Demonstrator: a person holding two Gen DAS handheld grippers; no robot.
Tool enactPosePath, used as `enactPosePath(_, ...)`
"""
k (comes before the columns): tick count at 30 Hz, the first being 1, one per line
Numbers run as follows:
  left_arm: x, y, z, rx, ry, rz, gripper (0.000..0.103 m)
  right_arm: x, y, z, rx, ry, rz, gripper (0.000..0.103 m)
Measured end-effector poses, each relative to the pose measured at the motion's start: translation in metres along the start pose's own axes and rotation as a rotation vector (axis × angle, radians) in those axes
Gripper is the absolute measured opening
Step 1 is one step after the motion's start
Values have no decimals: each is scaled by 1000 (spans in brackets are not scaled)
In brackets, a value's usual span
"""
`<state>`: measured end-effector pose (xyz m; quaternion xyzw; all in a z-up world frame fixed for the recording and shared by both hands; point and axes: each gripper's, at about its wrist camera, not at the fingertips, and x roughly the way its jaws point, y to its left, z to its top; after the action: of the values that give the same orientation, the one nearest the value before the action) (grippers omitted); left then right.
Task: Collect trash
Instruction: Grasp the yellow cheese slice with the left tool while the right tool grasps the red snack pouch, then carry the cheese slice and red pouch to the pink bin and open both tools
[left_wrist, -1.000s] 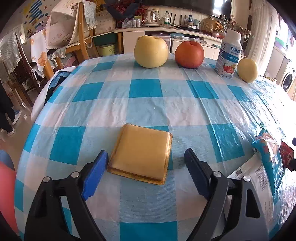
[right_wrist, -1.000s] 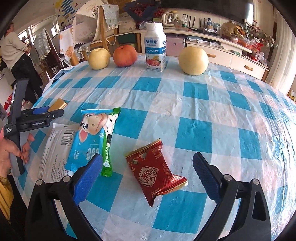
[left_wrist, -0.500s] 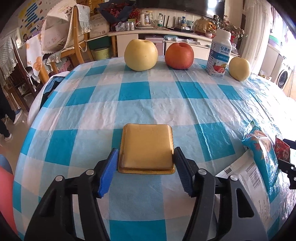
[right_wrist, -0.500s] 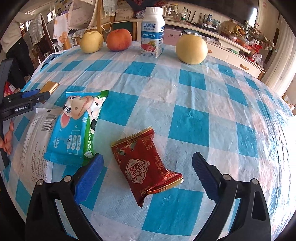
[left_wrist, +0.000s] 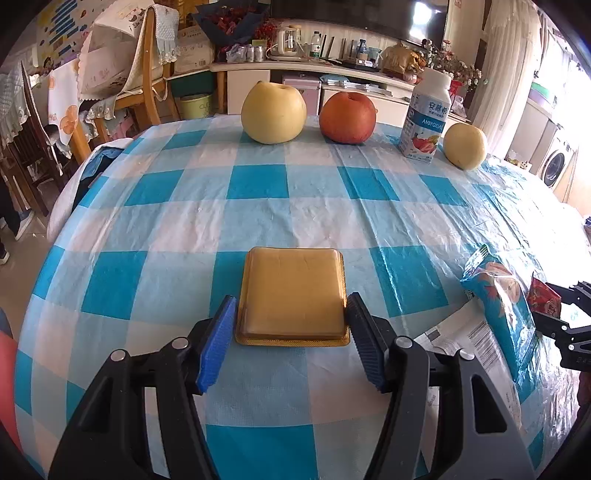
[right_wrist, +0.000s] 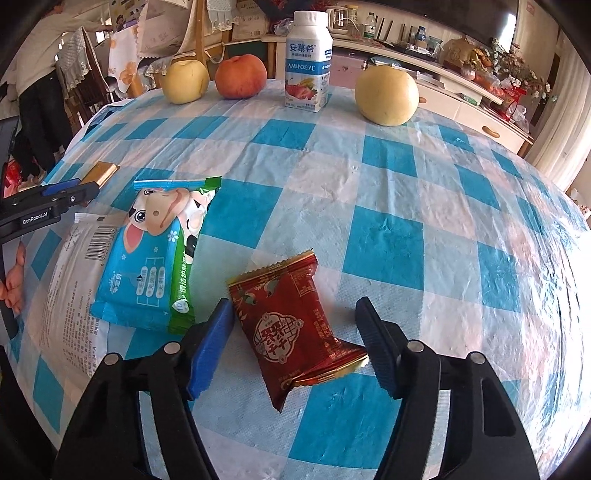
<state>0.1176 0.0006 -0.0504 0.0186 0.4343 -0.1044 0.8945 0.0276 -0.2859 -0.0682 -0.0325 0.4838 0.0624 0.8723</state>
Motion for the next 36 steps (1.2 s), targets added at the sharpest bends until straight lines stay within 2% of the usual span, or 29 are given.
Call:
enactPosePath(4,-5,3,-2,-28,-10,-27,62,-1,-2,2,25,-4,1,59)
enactPosePath(7,-9,5,-4,-36,-23,-30,62,-1,-6,2,56,-11,4,47)
enactPosePath(11,-14,10,-8,-53,-32,-40,62,-1,-4,3,66,-20,-14,43)
enactPosePath(16,-23,18,-12,-77,-59,-60,62,-1,0,6,75,-39,-32,43)
enactPosePath(26,-36,37,-17,-118,-88,-98,62,-23,20,16,79,-153,-62,42)
enactPosePath(36,-58,69,-22,-200,-146,-109,62,-40,50,28,92,-218,15,42)
